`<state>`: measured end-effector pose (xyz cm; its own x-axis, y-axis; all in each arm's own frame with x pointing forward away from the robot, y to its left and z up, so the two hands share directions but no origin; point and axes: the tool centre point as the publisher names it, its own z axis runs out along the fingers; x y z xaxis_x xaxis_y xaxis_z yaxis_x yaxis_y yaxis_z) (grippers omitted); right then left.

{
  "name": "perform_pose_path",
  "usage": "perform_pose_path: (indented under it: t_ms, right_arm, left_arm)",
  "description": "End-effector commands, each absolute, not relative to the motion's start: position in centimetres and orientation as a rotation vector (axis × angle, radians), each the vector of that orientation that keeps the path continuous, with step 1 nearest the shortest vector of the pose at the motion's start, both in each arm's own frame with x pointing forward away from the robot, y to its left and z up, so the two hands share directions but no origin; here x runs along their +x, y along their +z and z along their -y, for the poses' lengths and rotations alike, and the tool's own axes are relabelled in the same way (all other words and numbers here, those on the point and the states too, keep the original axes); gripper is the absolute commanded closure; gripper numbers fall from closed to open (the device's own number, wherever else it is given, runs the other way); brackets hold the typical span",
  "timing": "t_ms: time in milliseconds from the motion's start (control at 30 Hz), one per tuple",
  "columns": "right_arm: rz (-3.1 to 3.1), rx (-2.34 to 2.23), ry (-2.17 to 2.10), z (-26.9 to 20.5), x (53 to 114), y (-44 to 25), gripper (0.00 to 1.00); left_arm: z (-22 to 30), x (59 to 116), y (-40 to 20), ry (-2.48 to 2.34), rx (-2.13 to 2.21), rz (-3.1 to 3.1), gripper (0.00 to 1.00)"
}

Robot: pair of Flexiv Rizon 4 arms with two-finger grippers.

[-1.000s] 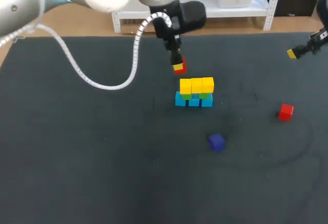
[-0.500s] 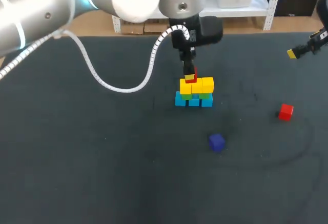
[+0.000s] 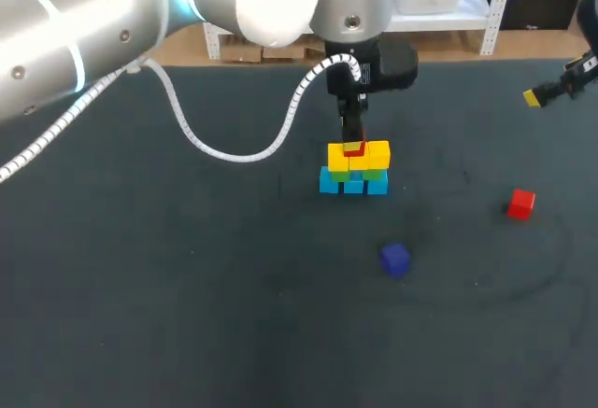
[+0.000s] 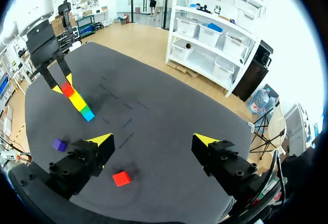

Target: Place the blue cubes, place green cubes on the blue cubes, place the yellow cubes on the green cubes, then place the red cubes on the yellow cubes, and place purple cube on the red cubes.

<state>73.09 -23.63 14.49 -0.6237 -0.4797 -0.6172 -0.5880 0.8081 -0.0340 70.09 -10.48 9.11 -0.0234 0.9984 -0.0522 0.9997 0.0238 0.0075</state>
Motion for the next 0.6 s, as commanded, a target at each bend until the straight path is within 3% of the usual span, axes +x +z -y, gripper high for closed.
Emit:
perform_pose_path:
  t_ms: [33,600]
  right_arm:
    - [-2.364,-0.783,0.225,23.6,73.0,14.6,0.0]
    - [-2.364,-0.783,0.225,23.6,73.0,14.6,0.0]
  left_arm:
    - [10.9,70.6,9.1,-0.031,2.18,-2.226,0.97]
    - [9.9,70.7,9.0,-0.013,2.155,-2.242,0.95]
